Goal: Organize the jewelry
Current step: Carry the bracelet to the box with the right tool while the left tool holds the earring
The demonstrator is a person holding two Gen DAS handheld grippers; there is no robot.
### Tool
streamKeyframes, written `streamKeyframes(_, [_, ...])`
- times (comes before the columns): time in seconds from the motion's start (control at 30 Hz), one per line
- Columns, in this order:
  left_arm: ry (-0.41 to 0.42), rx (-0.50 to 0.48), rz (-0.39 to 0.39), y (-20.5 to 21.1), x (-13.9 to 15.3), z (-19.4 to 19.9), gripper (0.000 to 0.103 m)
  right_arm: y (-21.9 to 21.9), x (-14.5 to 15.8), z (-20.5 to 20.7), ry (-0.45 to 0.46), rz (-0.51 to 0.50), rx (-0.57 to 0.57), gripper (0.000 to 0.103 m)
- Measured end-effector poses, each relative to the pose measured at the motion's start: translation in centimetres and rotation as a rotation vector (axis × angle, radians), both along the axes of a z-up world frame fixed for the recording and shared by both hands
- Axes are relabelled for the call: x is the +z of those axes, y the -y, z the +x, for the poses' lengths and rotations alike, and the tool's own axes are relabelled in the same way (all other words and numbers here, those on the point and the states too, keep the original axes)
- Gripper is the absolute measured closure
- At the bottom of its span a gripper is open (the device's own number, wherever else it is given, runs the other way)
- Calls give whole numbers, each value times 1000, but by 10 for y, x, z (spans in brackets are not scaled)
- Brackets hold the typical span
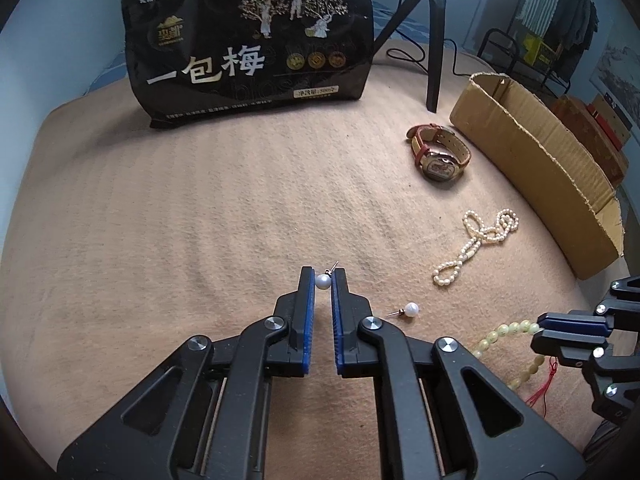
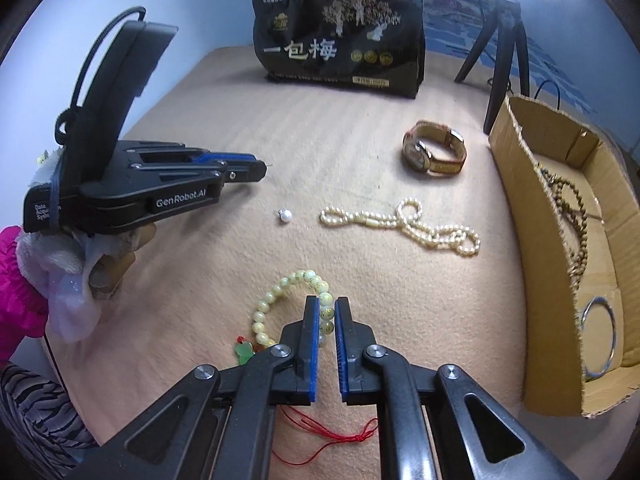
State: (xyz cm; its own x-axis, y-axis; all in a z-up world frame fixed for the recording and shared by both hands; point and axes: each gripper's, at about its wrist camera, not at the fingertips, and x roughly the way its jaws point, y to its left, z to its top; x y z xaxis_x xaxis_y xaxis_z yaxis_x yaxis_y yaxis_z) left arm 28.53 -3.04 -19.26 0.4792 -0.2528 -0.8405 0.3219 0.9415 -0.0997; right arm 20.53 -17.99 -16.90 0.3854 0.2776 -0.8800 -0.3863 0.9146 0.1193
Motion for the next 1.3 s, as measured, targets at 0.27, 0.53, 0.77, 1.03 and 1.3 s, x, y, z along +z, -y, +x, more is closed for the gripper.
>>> streamKeyframes(0.27, [29, 2, -23, -1, 19, -7, 97, 5, 27, -6, 60, 22, -12, 98])
streamKeyframes(0.53, [62, -14, -63, 11, 46, -16, 97, 28, 52, -3, 119, 45, -66, 98])
streamKeyframes(0.77, [96, -38, -106, 33, 70, -23, 97, 65, 79, -4, 180, 80, -146, 98])
streamKeyframes(1.03, [122, -78, -132, 68, 87, -28, 97, 113, 96, -1, 226, 99, -249, 98])
streamKeyframes(1.3, [143, -134, -142, 112, 94, -34, 97, 168, 102, 2, 240, 114, -366, 98])
